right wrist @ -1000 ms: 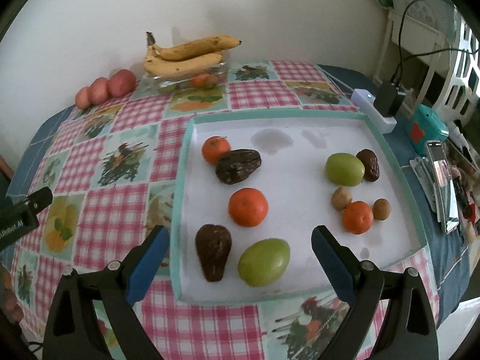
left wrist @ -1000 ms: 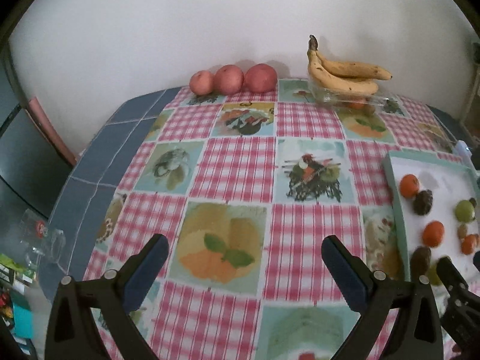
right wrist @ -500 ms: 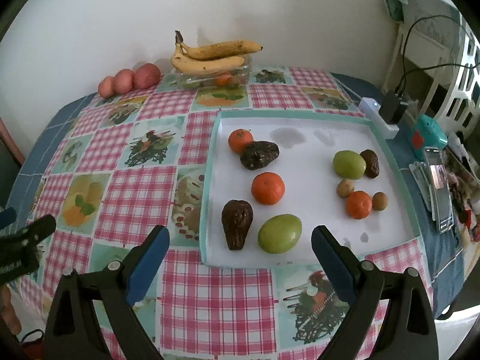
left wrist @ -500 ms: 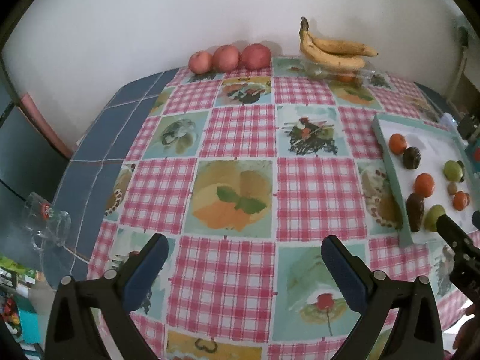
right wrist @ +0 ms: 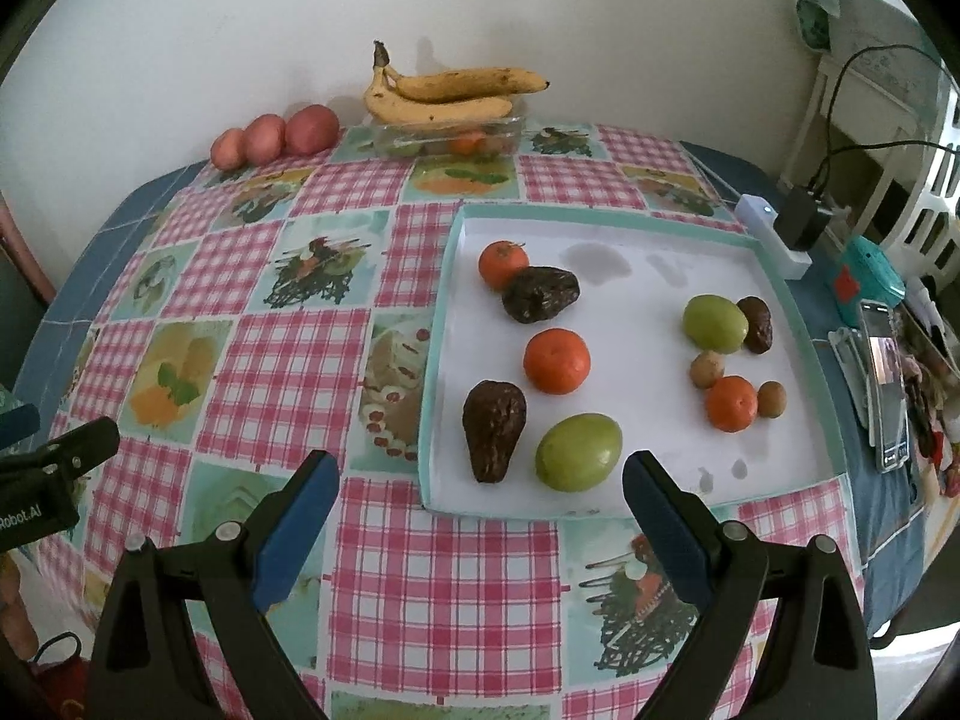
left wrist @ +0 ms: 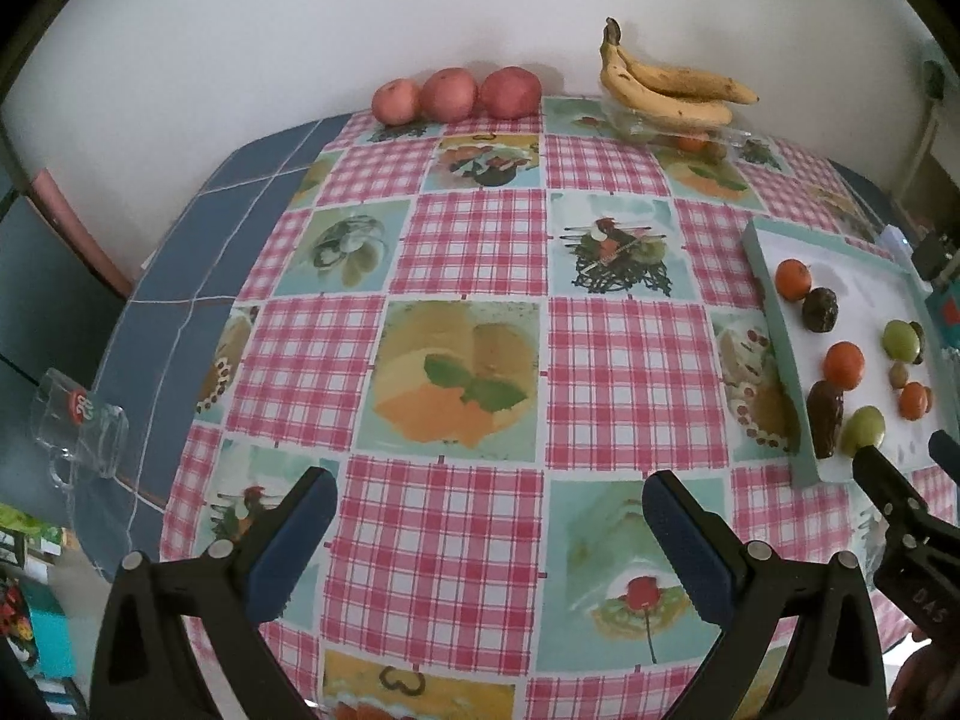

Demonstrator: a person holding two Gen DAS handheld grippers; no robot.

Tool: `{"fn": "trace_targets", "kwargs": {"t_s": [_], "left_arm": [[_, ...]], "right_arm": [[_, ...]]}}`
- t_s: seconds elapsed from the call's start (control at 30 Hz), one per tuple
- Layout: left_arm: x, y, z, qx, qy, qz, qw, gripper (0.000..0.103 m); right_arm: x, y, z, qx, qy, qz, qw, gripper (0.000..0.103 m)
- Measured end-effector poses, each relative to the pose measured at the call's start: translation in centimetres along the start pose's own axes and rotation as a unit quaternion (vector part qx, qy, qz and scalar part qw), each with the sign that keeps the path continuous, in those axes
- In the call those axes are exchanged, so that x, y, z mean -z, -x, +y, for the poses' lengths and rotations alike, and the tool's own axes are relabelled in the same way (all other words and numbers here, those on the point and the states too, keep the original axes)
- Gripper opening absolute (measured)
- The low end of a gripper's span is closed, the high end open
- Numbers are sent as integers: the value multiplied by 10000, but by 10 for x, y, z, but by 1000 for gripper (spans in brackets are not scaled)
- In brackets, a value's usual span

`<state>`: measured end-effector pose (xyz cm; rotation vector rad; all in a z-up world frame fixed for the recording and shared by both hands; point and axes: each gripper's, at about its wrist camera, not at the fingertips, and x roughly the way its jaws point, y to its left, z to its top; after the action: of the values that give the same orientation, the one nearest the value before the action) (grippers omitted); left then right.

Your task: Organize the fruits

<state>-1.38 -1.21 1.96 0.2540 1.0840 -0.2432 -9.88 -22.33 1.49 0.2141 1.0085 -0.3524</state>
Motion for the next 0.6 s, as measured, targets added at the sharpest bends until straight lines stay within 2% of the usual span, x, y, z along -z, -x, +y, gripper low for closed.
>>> {"fn": "trace_targets", "kwargs": {"t_s": [0.6], "left_arm": [[0, -6, 1, 19, 14, 178, 9998, 103]], "right_arm": [[0, 1, 1, 8, 24, 21, 10000, 96]]}}
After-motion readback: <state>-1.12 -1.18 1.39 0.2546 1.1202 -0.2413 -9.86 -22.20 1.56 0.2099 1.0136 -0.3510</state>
